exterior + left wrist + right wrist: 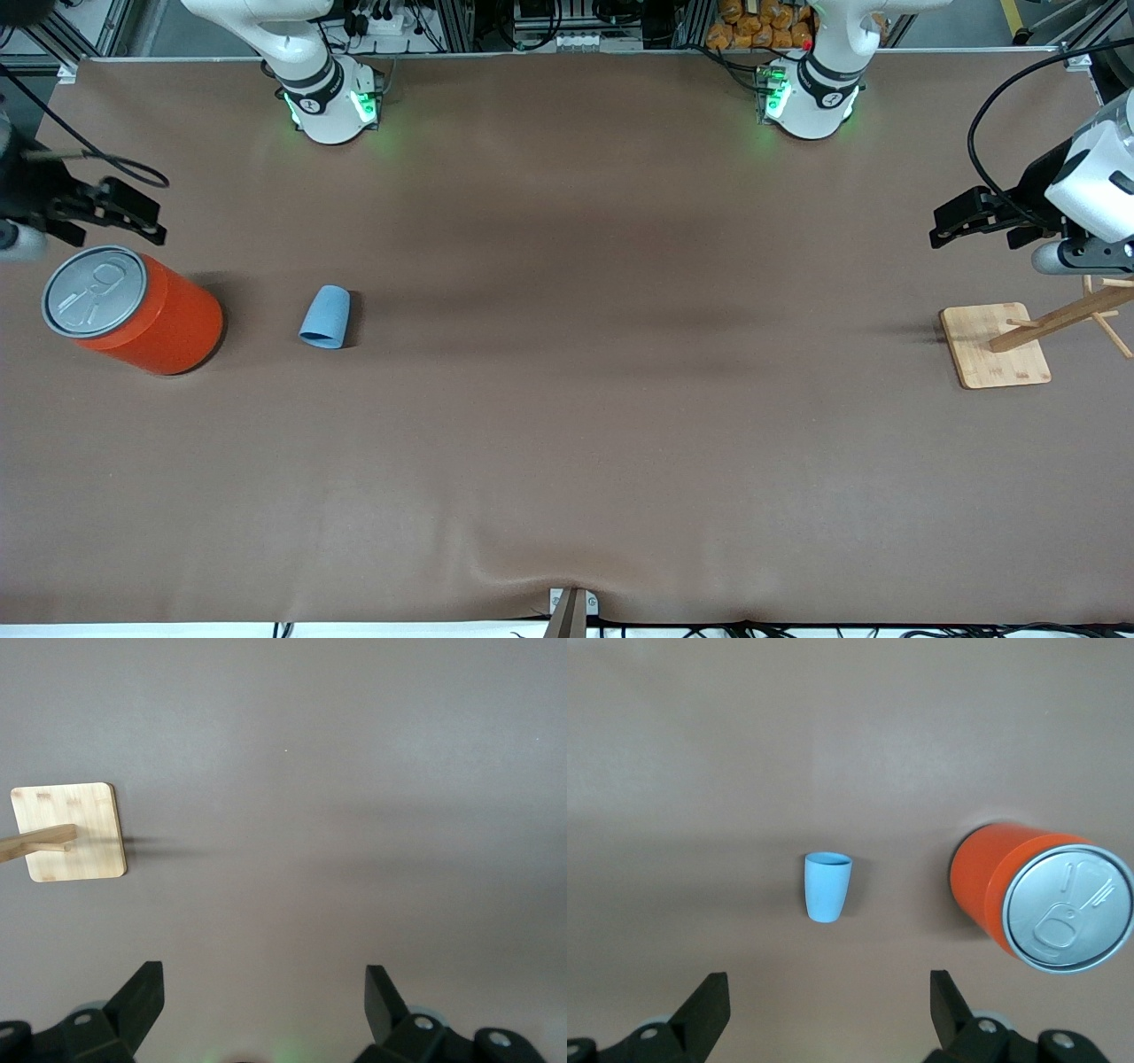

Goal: Flip cup
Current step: 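Reach the right gripper down toward the lying light-blue cup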

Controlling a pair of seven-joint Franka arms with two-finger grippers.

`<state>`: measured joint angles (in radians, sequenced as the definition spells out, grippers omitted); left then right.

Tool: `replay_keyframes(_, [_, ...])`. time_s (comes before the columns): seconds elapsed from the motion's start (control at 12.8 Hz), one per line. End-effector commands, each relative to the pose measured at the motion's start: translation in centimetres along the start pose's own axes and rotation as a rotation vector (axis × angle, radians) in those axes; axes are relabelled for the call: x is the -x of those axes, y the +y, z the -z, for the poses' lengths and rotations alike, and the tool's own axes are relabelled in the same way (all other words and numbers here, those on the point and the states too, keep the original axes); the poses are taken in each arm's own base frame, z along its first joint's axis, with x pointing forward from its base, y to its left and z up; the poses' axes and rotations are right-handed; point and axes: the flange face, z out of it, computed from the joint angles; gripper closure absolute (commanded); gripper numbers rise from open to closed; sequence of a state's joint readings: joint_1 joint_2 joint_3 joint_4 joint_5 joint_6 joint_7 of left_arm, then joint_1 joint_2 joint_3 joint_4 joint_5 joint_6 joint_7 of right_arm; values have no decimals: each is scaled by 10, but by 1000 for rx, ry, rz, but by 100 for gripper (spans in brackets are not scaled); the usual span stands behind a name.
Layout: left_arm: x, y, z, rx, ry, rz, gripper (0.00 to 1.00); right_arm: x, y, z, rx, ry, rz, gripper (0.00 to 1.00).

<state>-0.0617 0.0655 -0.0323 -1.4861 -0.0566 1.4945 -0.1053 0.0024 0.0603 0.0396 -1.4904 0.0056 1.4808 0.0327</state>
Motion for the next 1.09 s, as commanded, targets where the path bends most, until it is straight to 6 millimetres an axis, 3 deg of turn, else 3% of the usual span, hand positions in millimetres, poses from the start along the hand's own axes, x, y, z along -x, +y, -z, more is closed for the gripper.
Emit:
replay_keyframes(0.0, [4,0,6,-7,12,-10,0,-25,-14,-70,3,-213,33,0])
replay_keyframes(0.16, [4,0,6,-5,12,-10,0,-32,-35,-101,14,-241,52,0])
replay_keyframes(0.39, [4,-2,6,-3,12,-7,0,-30,-30,-168,12,-255,38,0])
replay_keyframes(0.78, [3,-4,5,-4,9,-2,0,-9,-30,-268,14,-229,38,0])
replay_keyframes(1.01, [3,-4,4,-2,5,-2,0,7,-42,-320,12,-164,59,0])
